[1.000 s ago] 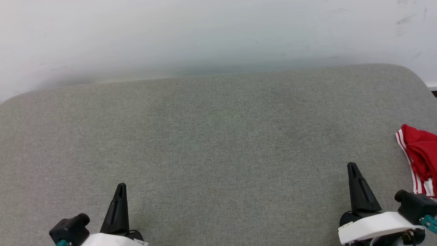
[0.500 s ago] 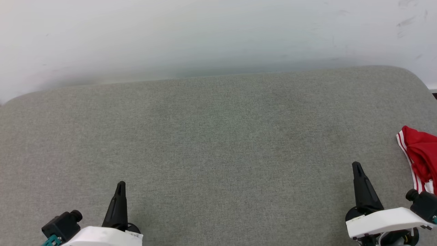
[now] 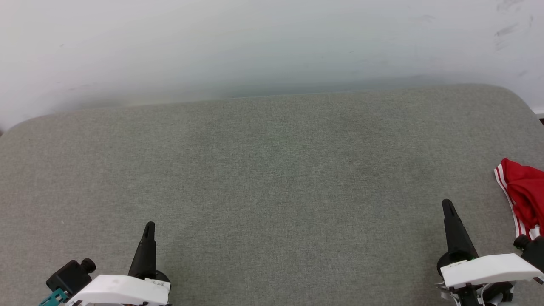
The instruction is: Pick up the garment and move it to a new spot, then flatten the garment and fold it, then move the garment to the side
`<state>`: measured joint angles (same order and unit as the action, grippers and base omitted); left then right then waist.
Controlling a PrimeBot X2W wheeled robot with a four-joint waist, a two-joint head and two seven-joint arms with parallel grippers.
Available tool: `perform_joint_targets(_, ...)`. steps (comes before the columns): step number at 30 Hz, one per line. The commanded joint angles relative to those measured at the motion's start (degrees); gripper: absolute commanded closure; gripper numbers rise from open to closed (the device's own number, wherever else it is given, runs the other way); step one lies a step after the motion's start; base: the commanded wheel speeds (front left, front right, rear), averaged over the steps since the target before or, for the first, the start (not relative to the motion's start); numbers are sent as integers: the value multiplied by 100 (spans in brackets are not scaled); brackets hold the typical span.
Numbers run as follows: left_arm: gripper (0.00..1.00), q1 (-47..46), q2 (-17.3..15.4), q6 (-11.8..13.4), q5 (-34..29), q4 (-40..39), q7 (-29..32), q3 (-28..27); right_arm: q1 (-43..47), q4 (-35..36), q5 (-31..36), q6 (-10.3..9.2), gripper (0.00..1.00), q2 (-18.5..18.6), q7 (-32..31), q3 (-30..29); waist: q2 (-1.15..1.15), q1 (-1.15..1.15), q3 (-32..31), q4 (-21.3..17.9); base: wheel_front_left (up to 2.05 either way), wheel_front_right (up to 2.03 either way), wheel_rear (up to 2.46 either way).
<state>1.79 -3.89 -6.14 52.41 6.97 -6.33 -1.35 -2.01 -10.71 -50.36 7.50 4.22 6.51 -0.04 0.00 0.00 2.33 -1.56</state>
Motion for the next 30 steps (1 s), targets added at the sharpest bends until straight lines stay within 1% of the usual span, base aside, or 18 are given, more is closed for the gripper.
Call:
perform_joint_targets(1, 100, -156, -49, -33, 177, -33, 42, -27, -144, 47, -188, 0, 100, 49, -32, -25, 0, 0, -4, 3, 0, 0, 0)
perform_joint_targets(14, 100, -295, -56, -52, 1032, 119, 267, -78, -216, -28, -1097, 0, 100, 59, -252, -95, 0, 0, -37, 27, 0, 0, 0)
perform_joint_targets(30, 100, -453, -54, -85, 1947, 290, 520, -152, -281, -113, -2062, -1, 100, 57, -506, -190, 0, 0, -79, 57, 0, 0, 0)
